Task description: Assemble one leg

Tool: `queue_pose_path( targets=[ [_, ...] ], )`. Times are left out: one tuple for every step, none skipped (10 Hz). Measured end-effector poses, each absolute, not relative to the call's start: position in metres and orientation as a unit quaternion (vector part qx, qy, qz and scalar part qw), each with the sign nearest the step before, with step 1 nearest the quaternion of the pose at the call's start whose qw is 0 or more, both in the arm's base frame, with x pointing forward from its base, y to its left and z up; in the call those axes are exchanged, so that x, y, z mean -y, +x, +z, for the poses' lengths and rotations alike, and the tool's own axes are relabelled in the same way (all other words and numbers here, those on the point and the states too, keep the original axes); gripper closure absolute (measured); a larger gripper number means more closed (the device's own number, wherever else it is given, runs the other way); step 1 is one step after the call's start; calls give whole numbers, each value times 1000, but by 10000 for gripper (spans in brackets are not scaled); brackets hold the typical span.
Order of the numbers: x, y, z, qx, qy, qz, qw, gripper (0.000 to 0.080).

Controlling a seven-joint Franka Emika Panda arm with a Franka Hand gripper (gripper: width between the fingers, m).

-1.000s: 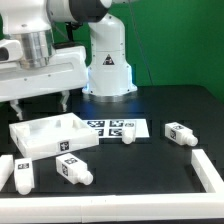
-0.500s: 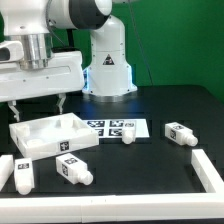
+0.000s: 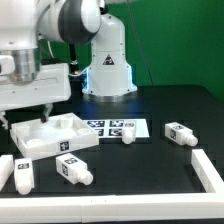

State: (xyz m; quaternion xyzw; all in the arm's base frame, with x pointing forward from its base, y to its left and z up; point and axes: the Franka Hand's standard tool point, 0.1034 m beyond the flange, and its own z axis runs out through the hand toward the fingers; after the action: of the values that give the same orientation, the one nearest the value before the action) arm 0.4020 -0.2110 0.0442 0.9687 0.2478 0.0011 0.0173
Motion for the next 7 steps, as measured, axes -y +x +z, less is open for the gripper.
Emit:
queue_pose_path(
  targets=[
    [215,397,34,-246,969,-1,22,151],
    [216,395,25,-246,969,-6,23,151],
    [220,399,21,-247,969,-8,24,151],
    [221,403,16,-247,969,-11,23,151],
    [220,403,12,-252,967,-16,17,151],
    [224,401,12,-249,968,-16,17,151],
    [223,401,12,-249,968,-16,17,151]
  ],
)
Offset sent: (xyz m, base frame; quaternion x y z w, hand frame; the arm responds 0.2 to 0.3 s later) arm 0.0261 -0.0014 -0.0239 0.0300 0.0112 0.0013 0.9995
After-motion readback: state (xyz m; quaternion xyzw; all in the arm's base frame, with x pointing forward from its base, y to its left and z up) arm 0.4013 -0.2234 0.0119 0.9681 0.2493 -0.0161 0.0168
